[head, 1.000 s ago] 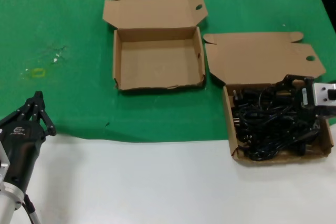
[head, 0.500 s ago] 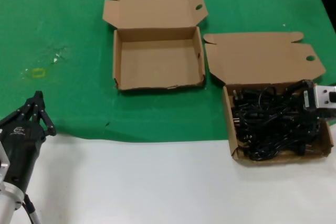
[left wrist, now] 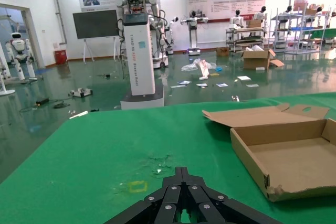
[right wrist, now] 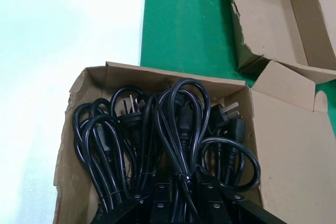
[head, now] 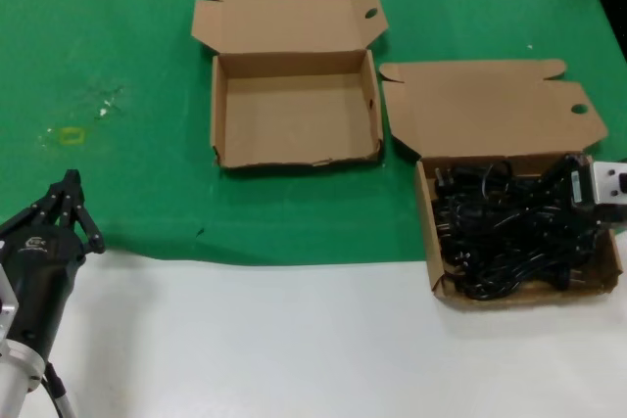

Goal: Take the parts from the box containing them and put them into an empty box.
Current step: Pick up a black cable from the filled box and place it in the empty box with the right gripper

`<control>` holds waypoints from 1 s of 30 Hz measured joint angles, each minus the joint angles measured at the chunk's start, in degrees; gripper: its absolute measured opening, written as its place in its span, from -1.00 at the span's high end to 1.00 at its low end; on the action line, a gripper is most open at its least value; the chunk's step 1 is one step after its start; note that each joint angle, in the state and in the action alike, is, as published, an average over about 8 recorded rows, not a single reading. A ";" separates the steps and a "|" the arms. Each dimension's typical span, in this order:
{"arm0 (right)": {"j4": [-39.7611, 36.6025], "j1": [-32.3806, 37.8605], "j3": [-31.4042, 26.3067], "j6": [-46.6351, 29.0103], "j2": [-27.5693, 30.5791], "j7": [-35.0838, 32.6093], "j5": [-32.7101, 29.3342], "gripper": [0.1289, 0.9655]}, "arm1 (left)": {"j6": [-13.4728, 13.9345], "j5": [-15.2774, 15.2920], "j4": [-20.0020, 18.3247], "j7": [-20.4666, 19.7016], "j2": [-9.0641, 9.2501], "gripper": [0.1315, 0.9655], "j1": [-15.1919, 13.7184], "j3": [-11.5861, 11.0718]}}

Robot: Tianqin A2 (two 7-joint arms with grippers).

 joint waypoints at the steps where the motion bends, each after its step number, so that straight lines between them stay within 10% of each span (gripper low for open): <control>1: 0.24 0.02 0.06 -0.12 0.12 0.24 -0.04 0.66 | 0.00 0.00 0.00 0.00 0.00 0.97 0.00 0.00; 30: 4.10 4.58 1.99 -3.11 0.70 6.89 -0.10 0.80 | 0.00 0.00 0.00 0.00 0.00 0.97 0.00 0.00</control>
